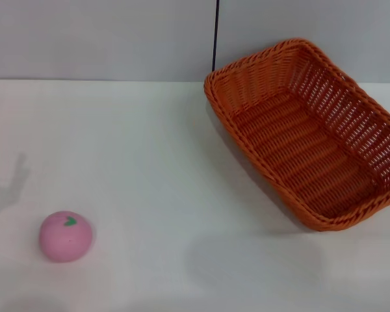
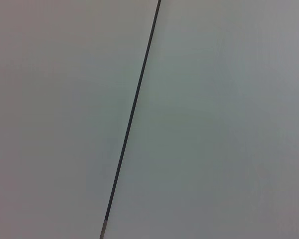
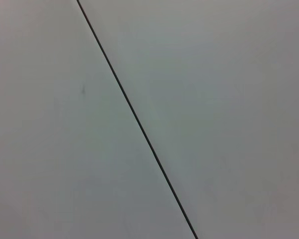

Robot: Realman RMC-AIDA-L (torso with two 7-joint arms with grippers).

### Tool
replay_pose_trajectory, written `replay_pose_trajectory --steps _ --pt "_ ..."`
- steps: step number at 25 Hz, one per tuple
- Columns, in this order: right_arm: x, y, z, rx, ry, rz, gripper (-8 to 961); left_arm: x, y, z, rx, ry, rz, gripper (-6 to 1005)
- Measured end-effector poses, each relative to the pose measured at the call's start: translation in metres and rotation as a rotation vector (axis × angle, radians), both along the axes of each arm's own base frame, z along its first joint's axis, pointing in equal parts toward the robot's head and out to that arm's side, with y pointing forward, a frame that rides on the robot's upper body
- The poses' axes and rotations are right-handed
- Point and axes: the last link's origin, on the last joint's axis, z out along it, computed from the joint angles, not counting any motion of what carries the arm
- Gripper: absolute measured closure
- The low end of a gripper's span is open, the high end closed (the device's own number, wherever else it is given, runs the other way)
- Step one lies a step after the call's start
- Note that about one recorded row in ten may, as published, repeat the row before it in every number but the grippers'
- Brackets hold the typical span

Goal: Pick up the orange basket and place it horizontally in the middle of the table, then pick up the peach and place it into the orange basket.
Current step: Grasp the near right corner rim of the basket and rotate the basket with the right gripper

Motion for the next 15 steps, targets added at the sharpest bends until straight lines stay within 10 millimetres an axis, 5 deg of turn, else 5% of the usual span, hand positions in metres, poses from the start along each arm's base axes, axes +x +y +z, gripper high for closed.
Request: replay_pose_trajectory --steps 15 --pt "0.0027 -0.005 0.0039 0.012 -0.012 -0.009 342 0.0043 0.0053 -0.0012 -0.017 0.003 -0.03 184"
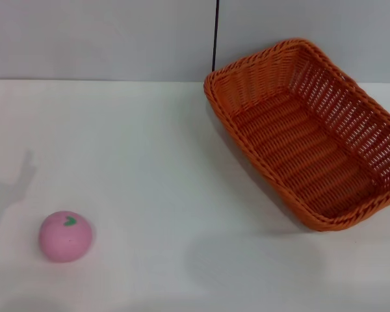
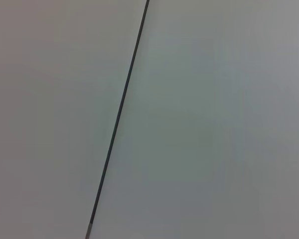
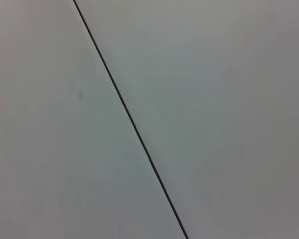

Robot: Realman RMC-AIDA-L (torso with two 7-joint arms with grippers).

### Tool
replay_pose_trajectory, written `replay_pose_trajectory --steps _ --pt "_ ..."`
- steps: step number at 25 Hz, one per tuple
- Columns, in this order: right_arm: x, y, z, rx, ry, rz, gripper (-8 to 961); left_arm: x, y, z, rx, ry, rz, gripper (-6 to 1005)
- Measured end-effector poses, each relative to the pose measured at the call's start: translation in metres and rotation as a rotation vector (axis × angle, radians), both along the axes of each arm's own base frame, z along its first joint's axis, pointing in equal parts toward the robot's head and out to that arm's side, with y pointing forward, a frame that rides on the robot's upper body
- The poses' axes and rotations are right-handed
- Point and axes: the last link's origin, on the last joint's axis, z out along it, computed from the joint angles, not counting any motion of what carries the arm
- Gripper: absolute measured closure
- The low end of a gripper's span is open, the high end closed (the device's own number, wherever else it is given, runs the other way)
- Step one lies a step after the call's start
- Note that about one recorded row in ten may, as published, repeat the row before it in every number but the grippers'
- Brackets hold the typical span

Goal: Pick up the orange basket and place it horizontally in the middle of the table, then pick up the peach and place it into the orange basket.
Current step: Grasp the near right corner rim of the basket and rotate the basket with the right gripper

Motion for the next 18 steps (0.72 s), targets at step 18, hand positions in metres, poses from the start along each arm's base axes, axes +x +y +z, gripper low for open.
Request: replay_pose_trajectory --steps 18 --pt "-0.031 0.039 0.115 -0.749 -0.057 0.075 373 0.001 0.014 -0.002 -0.027 0.012 -0.001 184"
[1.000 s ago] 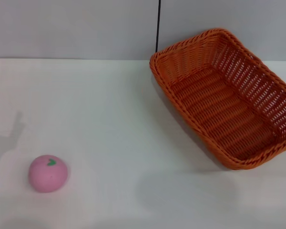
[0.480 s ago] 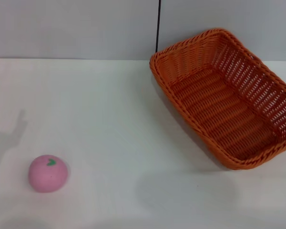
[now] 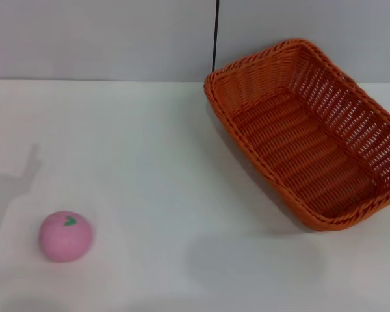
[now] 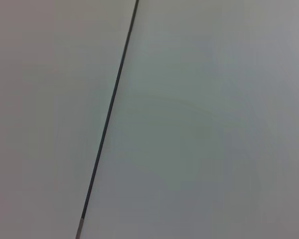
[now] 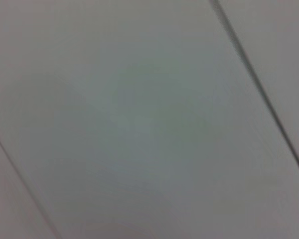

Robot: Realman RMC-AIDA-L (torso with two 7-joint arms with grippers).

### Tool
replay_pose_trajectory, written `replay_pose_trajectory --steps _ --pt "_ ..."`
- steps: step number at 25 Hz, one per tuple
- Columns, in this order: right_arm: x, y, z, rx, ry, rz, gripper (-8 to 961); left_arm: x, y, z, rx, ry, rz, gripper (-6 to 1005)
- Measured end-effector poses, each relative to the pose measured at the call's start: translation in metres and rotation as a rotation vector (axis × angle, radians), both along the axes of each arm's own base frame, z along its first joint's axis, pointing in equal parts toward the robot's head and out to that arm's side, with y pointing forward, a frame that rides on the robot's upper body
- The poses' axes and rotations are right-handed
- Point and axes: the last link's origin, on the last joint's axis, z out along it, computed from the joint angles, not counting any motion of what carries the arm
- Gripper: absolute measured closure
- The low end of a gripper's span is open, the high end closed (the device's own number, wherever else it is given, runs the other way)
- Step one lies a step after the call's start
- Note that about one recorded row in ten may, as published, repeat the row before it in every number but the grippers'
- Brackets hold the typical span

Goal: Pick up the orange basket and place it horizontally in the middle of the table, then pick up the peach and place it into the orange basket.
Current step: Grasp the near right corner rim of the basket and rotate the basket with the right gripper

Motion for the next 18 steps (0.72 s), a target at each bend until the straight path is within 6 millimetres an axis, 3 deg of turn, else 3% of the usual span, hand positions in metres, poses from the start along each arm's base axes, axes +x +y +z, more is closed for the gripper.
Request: replay_pose_trajectory --steps 2,8,11,15,18 --pt "-0.018 0.02 0.014 -0.185 -0.052 -0.058 376 0.0 0.001 0.0 -0.002 0.0 -0.001 184" --pt "-0.038 0.05 0.012 -0.428 -0.082 -0.127 386 0.0 0.0 -0.001 -0.002 -0.001 0.002 184" --pt "-0.046 0.074 -0.006 -0.561 -0.123 -0.191 391 -0.001 -0.003 -0.002 -0.003 -0.003 0.008 184" --pt "-0.05 0.09 -0.022 -0.594 -0.159 -0.231 398 -0.002 -0.007 -0.003 -0.005 -0.008 0.015 184" --pt "-0.058 0.106 -0.046 -0.641 -0.198 -0.222 403 -0.002 -0.01 -0.004 -0.011 -0.01 0.018 184"
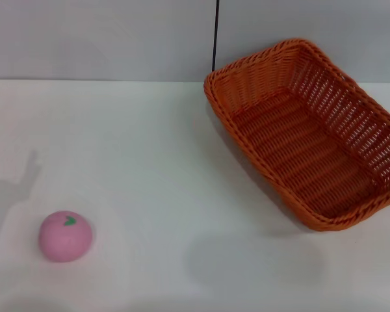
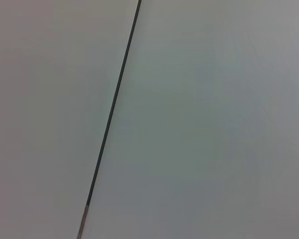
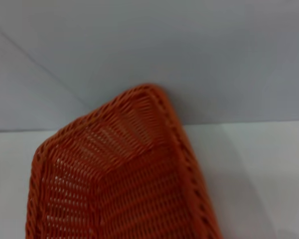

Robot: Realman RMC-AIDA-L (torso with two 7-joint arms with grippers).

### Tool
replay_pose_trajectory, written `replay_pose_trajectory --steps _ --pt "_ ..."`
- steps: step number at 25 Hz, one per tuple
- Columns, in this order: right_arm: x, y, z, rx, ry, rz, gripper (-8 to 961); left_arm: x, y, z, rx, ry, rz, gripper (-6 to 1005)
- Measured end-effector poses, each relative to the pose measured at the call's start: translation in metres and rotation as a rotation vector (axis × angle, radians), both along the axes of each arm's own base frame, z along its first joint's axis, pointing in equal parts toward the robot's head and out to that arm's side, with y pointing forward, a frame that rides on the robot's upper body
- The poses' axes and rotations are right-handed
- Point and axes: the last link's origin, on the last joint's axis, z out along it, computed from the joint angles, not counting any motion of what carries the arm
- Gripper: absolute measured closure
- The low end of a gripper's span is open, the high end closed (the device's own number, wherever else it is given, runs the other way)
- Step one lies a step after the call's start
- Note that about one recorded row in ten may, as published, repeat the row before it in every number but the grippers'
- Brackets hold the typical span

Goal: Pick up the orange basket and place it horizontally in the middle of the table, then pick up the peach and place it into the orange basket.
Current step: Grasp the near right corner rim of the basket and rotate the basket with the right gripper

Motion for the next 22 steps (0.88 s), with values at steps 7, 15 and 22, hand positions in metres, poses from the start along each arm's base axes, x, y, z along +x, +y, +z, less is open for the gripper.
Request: replay_pose_trajectory --steps 7,15,22 --pt "-0.005 0.021 -0.044 -0.086 -0.037 0.007 415 -0.001 -0.002 0.0 0.001 -0.001 0.005 184" --pt "-0.005 0.034 -0.062 -0.094 -0.109 0.008 428 0.001 -0.002 -0.001 0.003 -0.007 0.001 183" --pt "0.003 0.036 -0.057 -0.057 -0.143 0.015 440 0.006 0.001 -0.004 -0.002 -0.025 -0.015 183"
